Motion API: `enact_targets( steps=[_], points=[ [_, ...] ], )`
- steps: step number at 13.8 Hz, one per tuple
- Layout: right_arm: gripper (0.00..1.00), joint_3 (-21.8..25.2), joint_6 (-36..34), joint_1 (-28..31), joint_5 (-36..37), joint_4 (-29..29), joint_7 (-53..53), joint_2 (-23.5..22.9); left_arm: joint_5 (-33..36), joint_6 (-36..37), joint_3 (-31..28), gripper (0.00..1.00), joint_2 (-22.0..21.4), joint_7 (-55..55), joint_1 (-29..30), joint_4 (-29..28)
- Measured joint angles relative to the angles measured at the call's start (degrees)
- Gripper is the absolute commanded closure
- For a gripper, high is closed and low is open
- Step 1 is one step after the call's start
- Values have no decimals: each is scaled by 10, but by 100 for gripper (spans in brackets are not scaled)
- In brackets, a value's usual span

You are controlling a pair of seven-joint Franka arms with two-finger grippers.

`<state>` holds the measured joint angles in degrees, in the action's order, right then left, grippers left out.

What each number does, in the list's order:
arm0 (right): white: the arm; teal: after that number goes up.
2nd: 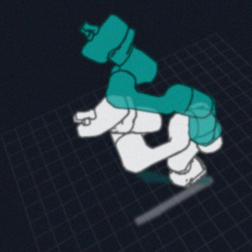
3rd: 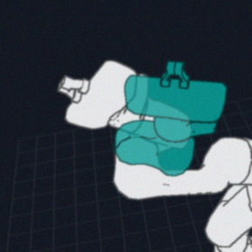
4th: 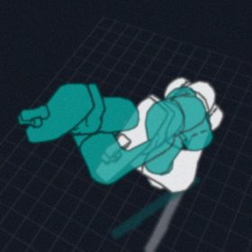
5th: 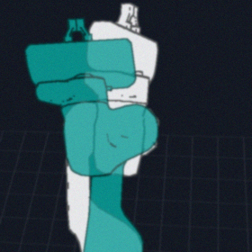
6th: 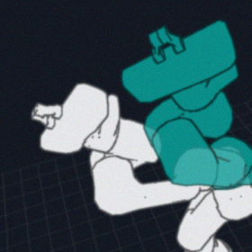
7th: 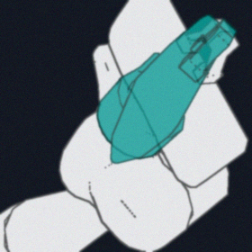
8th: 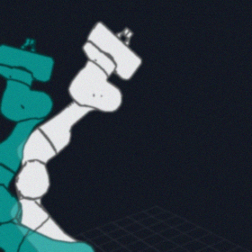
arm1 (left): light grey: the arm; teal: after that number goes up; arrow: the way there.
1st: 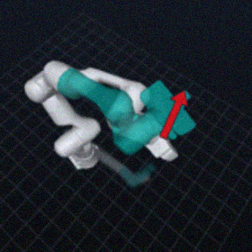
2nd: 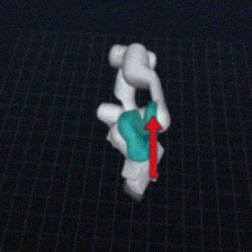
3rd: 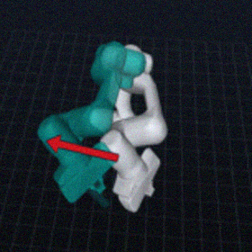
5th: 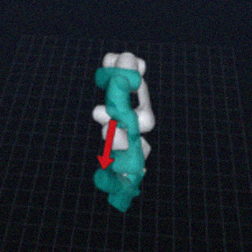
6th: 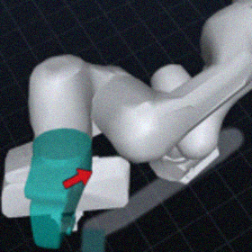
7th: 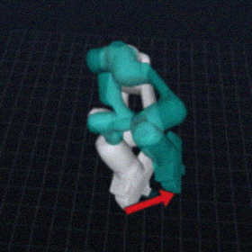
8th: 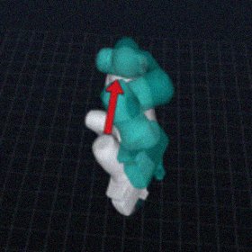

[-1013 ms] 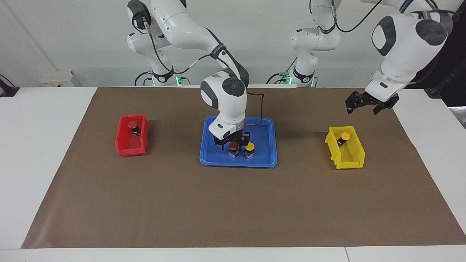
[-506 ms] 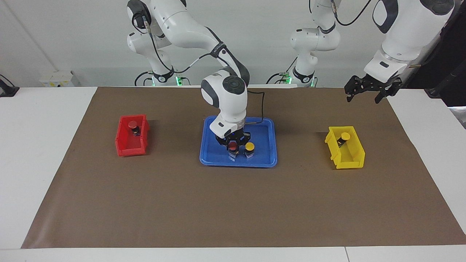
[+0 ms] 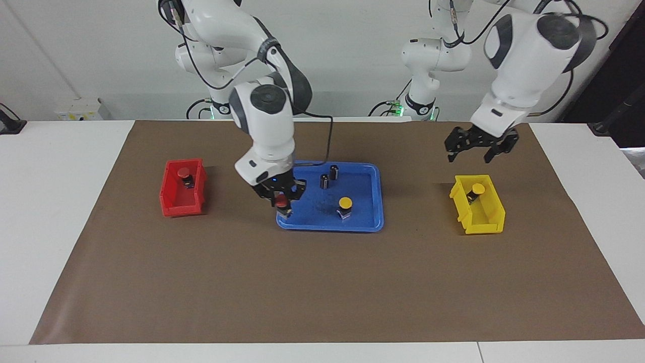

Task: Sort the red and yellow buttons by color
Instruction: 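Carry the red button to the red bin while the left gripper reaches yellow, then drop the yellow button in the yellow bin while the right gripper releases red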

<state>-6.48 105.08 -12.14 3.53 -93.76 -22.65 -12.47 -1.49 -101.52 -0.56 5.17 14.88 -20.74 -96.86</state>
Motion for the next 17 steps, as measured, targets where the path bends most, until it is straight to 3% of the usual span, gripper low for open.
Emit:
enact_targets(
  steps=[3,7,12,14,15,16,17],
  points=[
    [81,1,-35,121,-28,-74,187,90,0,-83,3,0,72,132,-96,-2],
    [81,3,71,244,-46,-210,343,137,0,-106,3,0,121,217,-169,7],
    [81,-1,125,254,-46,-291,358,159,0,-184,2,0,160,256,-189,-9],
    [81,-1,158,254,-46,-318,366,162,0,-198,2,4,175,259,-190,-10],
    [81,-1,173,254,-46,-329,370,162,0,-202,2,19,179,259,-190,-10],
    [81,-1,184,254,-46,-339,372,162,0,-202,2,85,180,260,-190,-10],
    [81,-1,195,254,-46,-348,375,162,0,-202,1,98,180,264,-190,-10]
  ],
)
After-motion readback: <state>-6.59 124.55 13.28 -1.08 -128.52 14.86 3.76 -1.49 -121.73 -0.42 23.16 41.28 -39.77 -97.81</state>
